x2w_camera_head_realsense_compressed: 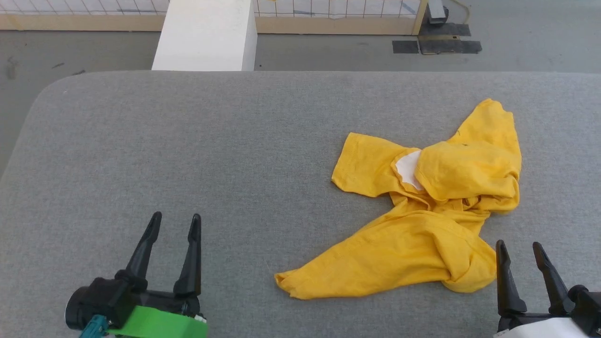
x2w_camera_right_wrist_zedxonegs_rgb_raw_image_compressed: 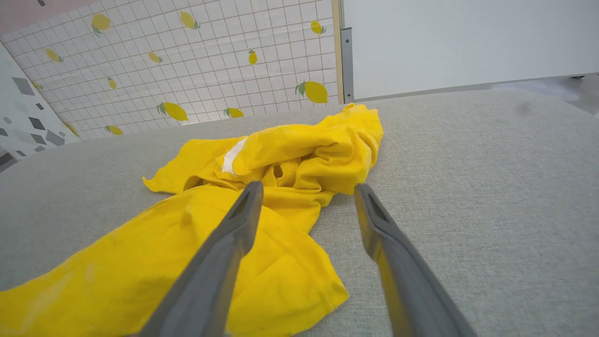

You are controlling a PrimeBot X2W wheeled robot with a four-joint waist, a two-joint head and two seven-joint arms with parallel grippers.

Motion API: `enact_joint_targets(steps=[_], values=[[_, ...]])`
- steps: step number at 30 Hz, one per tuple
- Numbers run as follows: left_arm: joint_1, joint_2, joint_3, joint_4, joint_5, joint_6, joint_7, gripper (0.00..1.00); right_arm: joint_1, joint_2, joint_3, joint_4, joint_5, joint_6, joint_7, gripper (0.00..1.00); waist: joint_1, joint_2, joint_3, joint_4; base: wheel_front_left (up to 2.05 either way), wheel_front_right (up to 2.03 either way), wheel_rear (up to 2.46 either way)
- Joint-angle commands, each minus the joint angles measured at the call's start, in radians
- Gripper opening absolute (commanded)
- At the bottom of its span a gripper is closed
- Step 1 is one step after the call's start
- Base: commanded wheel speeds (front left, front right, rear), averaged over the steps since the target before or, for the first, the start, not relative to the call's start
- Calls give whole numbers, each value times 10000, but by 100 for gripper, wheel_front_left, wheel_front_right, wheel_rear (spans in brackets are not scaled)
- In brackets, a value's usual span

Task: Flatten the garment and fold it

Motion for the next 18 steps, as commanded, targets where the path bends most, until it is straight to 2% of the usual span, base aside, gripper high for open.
enact_joint_targets(steps=[1, 6, 10, 13, 18], values=[[-213, 164, -58, -12, 133, -71, -21, 100, -94, 4, -19, 30, -59, -13, -82, 100, 0, 0, 67, -41, 0, 0, 0], [-1489, 969, -1090, 147, 92, -71, 2, 100, -243, 4, -173, 98, -142, -13, -134, 100, 0, 0, 237, 41, 0, 0, 0], [-3255, 1712, -2387, 440, -92, -71, 729, 100, -359, 4, -118, 153, -147, -13, -133, 100, 0, 0, 446, 120, 0, 0, 0], [-4800, 1956, -3358, 767, -592, -71, 1579, 100, -468, 4, -36, 193, -122, -13, -144, 100, 0, 0, 724, 138, 0, 0, 0], [-7023, 1839, -4517, 1816, -1602, -71, 2818, 100, -673, 4, 63, 277, -134, -13, -201, 100, 0, 0, 1267, 42, 0, 0, 0]])
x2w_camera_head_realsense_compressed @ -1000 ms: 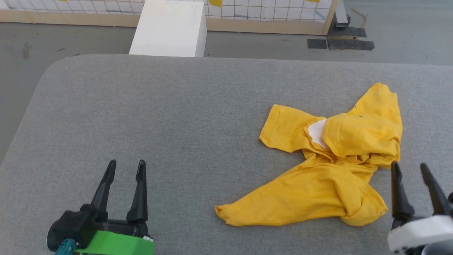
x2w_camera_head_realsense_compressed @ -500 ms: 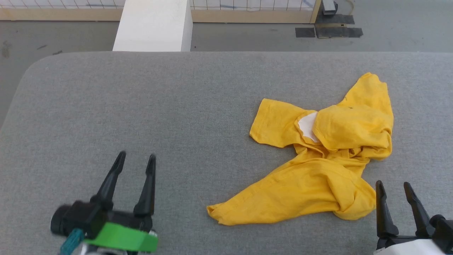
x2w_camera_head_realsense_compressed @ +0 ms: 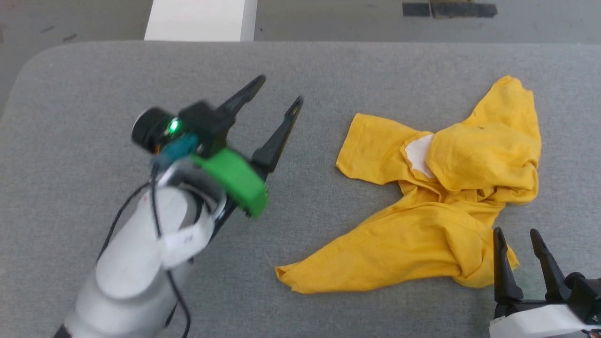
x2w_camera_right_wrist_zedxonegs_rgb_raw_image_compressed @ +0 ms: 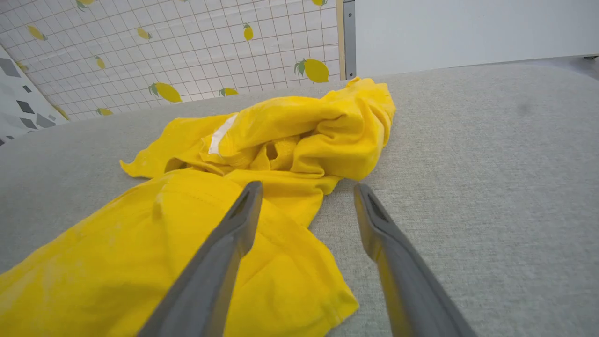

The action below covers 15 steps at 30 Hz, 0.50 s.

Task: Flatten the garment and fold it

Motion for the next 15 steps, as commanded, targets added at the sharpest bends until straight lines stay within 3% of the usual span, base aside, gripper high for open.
enact_joint_targets(steps=[1, 9, 15], values=[[-485, -59, -207, 318, -154, -69, 231, 100, -216, 6, 35, 11, -47, -13, -113, 100, 0, 0, 388, -101, 0, 0, 0], [-2103, -850, -1108, 2660, -1122, -64, 2091, 100, -516, 6, 241, 108, -91, -13, -196, 100, 0, 0, 969, -637, 0, 0, 0], [-2653, -1091, -1539, 3836, -1141, -41, 3186, 100, -580, 7, 363, 125, -52, -13, -254, 100, 0, 0, 1371, -1177, 0, 0, 0]])
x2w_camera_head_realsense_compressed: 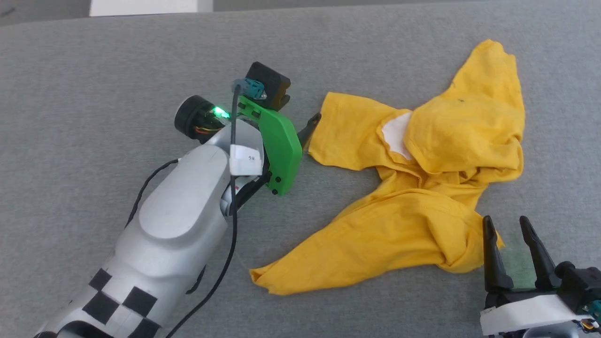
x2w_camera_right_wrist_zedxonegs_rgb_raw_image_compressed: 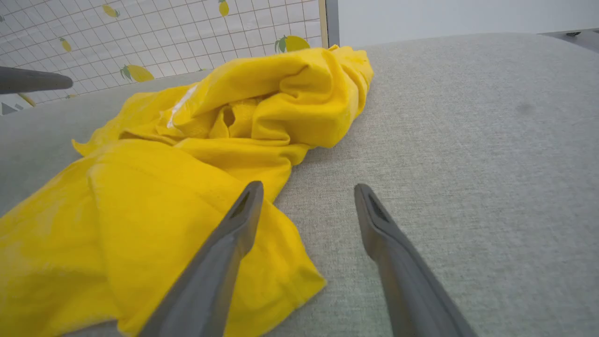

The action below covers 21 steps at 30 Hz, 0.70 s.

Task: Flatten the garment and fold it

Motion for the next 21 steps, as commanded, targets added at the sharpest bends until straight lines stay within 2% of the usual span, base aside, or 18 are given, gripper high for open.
enact_joint_targets(steps=[1, 7, 14, 15, 16, 21], values=[[-212, -48, -76, 216, -34, -42, 236, 100, -158, 7, 49, 22, 22, -13, -95, 100, 0, -1, 383, -424, 0, 0, 0], [-229, -227, -284, 754, -389, -26, 1194, 100, -162, 7, 188, 47, 34, -13, -152, 100, 0, -1, 668, -817, 0, 0, 0], [-18, -114, -456, 1086, -501, 191, 1962, 100, -176, 7, 231, -2, 90, -13, -195, 100, 0, -1, 875, -1111, 0, 0, 0], [37, -121, -482, 1106, -551, 186, 2038, 81, -173, 7, 212, -4, 97, -13, -200, 100, 0, -1, 889, -1132, 0, 0, 0], [78, -125, -513, 1113, -586, 177, 2091, 2, -171, 7, 197, -5, 99, -13, -203, 100, 0, -1, 894, -1142, 0, 0, 0], [272, -164, -741, 978, -978, 38, 2208, 0, -180, 7, -6, 22, 40, -13, -214, 100, 0, -1, 730, -1026, 0, 0, 0]])
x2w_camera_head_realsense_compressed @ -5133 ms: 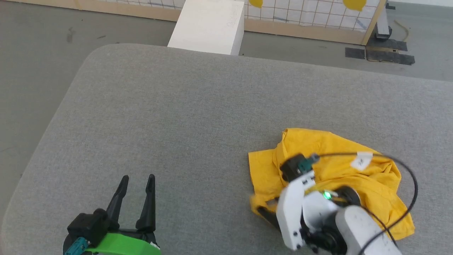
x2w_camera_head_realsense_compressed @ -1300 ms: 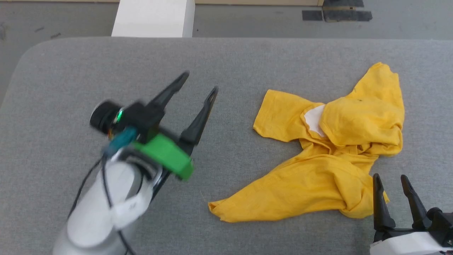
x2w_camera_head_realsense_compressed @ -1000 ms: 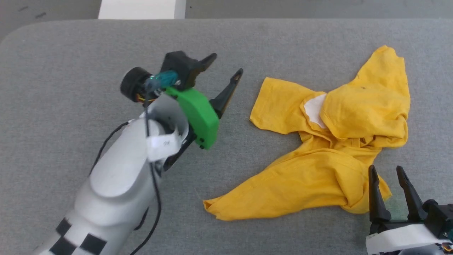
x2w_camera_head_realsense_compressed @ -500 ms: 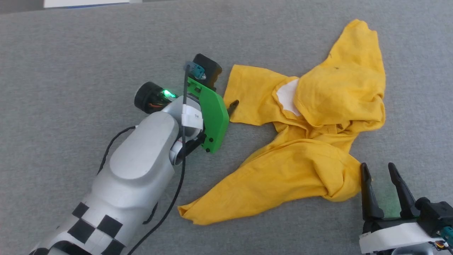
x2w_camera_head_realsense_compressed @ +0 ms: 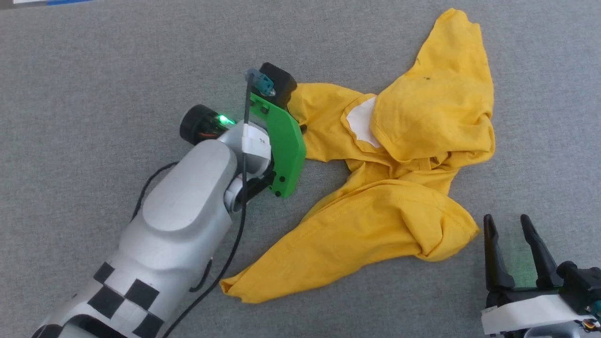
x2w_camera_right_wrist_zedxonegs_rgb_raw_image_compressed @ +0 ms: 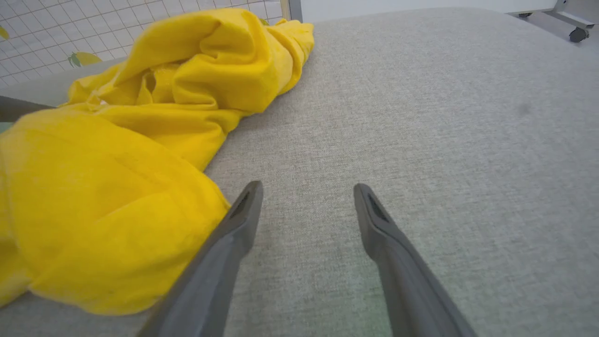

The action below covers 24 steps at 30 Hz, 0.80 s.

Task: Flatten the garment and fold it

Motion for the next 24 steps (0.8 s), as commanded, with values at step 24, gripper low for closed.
enact_joint_targets(steps=[24], values=[[5126, 2827, 3427, -2139, -2144, 1512, -4409, 0, 457, 7, -856, -146, -408, -13, 623, 100, -1, 0, -1883, 1942, 0, 0, 0]])
